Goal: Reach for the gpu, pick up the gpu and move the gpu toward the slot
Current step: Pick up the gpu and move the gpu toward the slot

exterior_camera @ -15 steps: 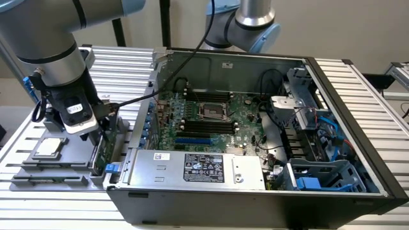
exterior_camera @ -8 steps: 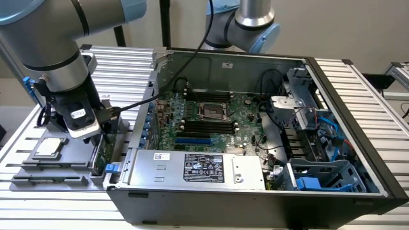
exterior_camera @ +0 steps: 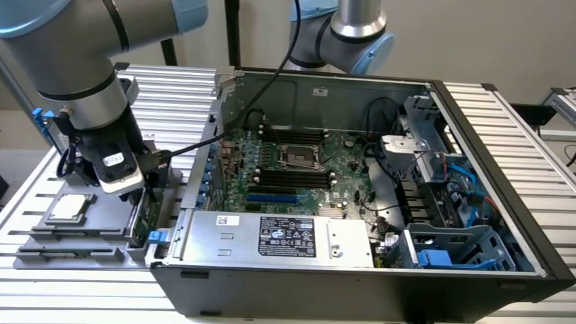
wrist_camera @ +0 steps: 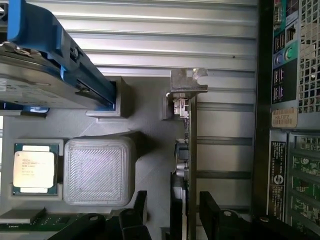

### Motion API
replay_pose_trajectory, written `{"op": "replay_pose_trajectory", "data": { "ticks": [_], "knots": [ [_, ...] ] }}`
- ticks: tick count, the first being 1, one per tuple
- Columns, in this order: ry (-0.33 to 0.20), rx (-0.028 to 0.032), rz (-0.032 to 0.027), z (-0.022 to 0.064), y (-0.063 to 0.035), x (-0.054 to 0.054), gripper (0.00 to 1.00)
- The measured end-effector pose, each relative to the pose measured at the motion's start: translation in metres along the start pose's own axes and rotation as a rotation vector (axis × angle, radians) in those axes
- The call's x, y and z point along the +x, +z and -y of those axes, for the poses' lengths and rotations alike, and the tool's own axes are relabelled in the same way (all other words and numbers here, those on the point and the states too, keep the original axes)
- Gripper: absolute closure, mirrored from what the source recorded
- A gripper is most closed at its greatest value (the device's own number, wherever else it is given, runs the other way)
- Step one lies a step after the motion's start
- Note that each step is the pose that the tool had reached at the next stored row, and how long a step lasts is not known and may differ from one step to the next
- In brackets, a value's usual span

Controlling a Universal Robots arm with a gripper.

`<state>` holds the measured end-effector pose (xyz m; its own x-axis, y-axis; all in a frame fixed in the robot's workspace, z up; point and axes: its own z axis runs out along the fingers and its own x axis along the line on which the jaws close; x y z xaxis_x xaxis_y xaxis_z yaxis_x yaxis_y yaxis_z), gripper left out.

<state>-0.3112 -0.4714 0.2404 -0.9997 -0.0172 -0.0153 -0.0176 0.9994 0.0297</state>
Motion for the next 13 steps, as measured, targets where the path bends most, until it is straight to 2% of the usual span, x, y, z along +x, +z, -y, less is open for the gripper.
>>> {"op": "replay_pose_trajectory", "data": {
  "ticks": [2, 3, 7, 13],
  "knots": [
    [0.0, 0.0009, -0.0001, -0.0001, 0.0, -0.0008, 0.48],
    [0.0, 0.0014, -0.0002, -0.0001, -0.0001, -0.0016, 0.55],
    [0.0, 0.0025, 0.0, 0.0001, 0.0002, -0.0067, 0.55],
    [0.0, 0.0058, -0.0002, 0.0008, 0.0001, -0.007, 0.55]
  ]
}}
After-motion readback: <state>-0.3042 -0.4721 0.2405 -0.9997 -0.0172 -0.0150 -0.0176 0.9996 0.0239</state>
